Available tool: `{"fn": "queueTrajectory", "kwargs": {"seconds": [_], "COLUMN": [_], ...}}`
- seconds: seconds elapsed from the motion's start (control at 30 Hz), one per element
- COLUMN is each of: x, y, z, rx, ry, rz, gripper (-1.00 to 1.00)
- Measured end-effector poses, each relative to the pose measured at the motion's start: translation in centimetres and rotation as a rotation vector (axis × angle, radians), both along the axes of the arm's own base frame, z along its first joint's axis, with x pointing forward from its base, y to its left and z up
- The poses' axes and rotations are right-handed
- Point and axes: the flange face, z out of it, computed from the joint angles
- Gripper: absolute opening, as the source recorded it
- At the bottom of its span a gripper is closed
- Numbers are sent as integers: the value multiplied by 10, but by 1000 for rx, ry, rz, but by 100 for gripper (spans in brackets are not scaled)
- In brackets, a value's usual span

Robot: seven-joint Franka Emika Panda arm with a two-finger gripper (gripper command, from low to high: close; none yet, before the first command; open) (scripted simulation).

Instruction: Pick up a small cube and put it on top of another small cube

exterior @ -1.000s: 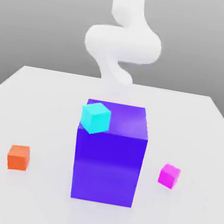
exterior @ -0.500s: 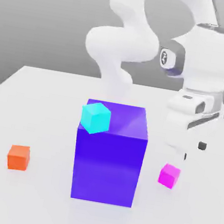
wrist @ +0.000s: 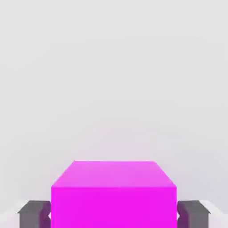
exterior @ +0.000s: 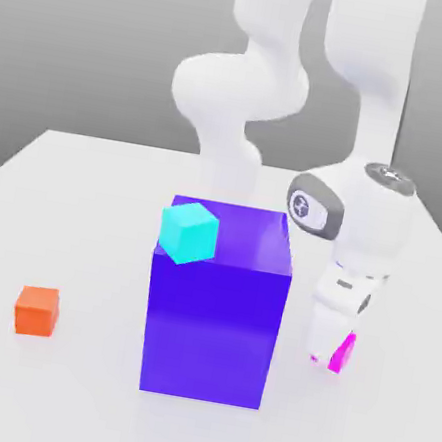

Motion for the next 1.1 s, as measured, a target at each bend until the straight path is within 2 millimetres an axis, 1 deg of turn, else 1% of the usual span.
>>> {"fn": "queueTrajectory", "kwargs": {"seconds": [0.07,0.1,0.27,0.37,0.4,0.53,0.67,0.8,0.93,1.07,1.1], "x": [0,0,2,0,5,53,102,151,200,249,258], "y": [0,0,1,1,3,9,19,25,23,16,14], "z": [-3,0,34,57,62,73,83,92,102,112,111], "rx": [-1,0,1,-2,-3,-11,-17,-18,-15,-6,-3], "ry": [0,-1,0,-2,-2,-7,-10,-8,-5,-1,0], "rz": [0,0,1,4,14,57,135,213,284,355,369], "gripper": [-100,-100,-100,-100,-100,-100,-100,-100,-100,-100,-100]}}
